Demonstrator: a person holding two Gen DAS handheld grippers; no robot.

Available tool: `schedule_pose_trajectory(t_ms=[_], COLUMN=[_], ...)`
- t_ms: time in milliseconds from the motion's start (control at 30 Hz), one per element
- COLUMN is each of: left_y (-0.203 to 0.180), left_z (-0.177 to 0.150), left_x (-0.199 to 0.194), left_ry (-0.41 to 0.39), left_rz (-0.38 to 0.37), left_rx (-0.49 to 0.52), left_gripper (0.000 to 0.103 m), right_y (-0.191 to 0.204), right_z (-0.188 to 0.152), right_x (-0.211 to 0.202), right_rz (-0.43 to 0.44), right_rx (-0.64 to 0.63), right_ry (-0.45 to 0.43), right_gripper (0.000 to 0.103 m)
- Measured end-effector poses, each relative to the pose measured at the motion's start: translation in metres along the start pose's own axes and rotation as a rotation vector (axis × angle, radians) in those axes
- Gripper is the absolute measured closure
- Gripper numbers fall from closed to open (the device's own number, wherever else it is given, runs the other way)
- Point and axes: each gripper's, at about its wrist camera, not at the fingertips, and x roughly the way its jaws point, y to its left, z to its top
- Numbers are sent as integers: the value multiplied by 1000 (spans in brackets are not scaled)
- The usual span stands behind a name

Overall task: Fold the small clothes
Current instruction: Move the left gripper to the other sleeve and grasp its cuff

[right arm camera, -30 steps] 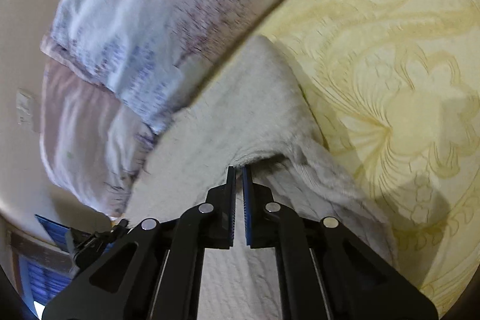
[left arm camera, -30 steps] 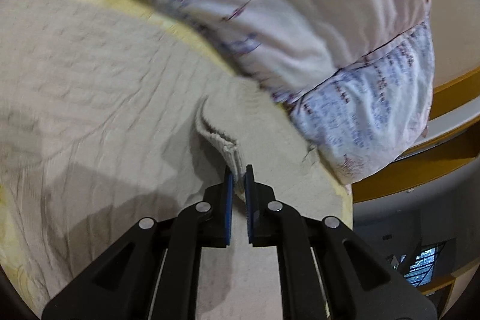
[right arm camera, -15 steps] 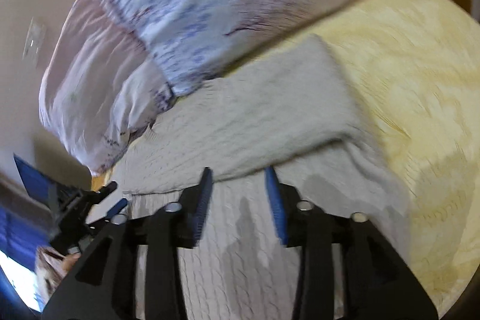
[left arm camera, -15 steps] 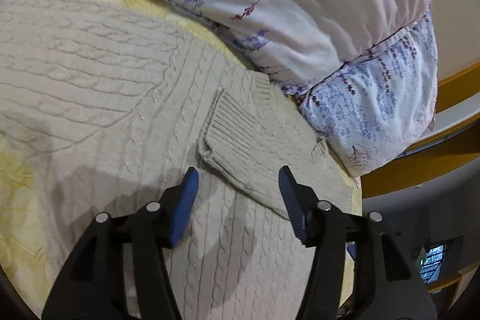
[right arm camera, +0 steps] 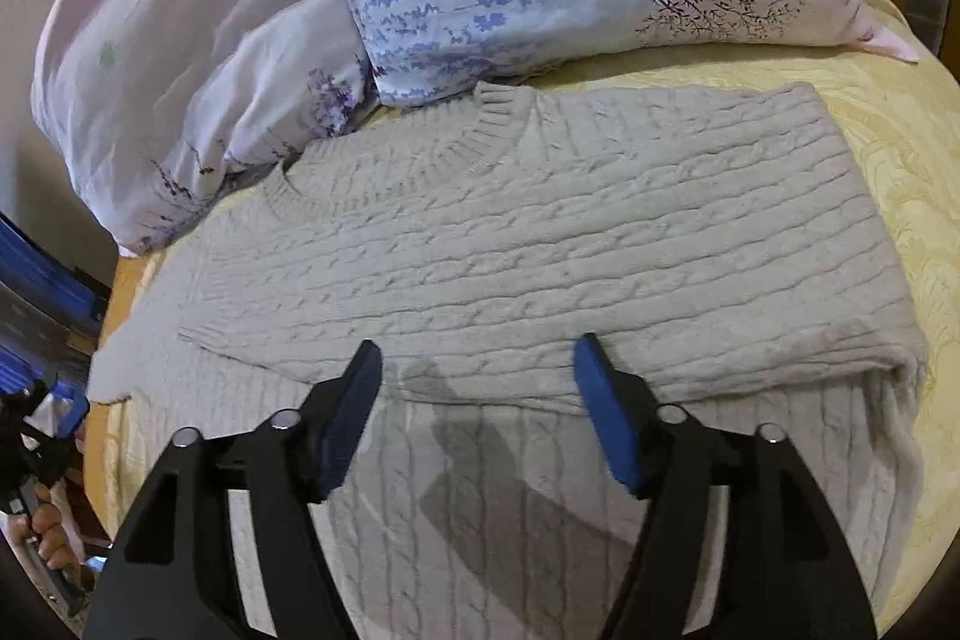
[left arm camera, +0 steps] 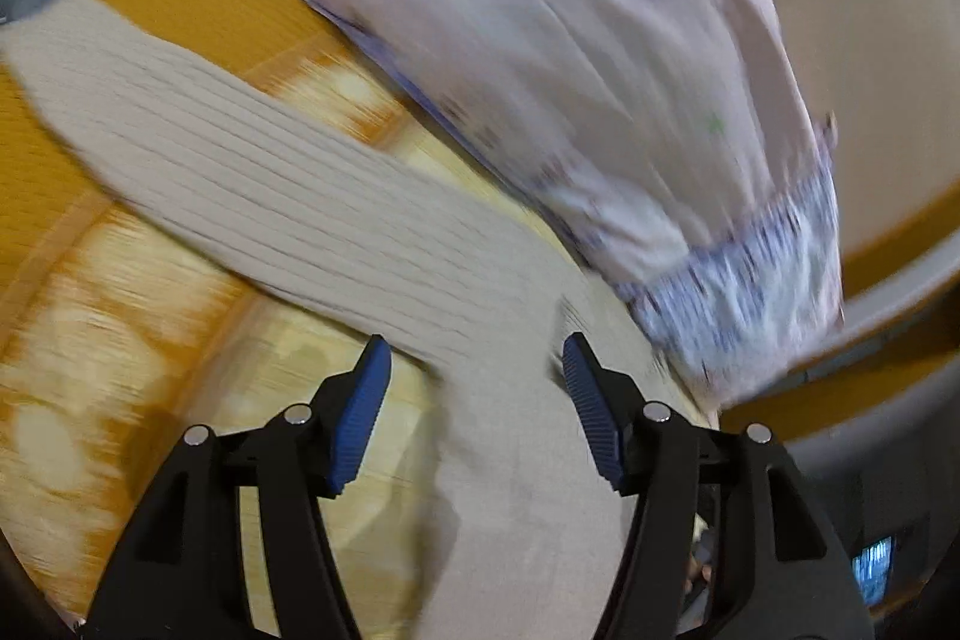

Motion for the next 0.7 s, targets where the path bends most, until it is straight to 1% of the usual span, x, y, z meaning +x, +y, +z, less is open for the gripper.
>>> schedule_pose_trajectory(t_ms=[167,233,333,467,567,700], left_y=[54,68,91,111,121,133], left_z=[23,28,35,38,40,45], left_x=[-33,-37,-34,-27,-24,-24], left_ry=[-107,-126,-124,-111,-125,-141], left_rz=[99,124,128,131,124,128], left_rx=[-130,-170,-261,-334,-381,-416], left_gripper=[46,46,47,49,49,50], right_y=[-2,-3,-6,-7,-7,-7], right_z=[2,2,2,1,1,1], right_x=[-1,-2,-4,-5,-6,-8], right_rz=[26,33,47,57,68,69], right_rx=[31,39,52,67,75,79], right_ry=[-2,-2,-4,-5,-5,-7], right_gripper=[32,32,32,31,28,27])
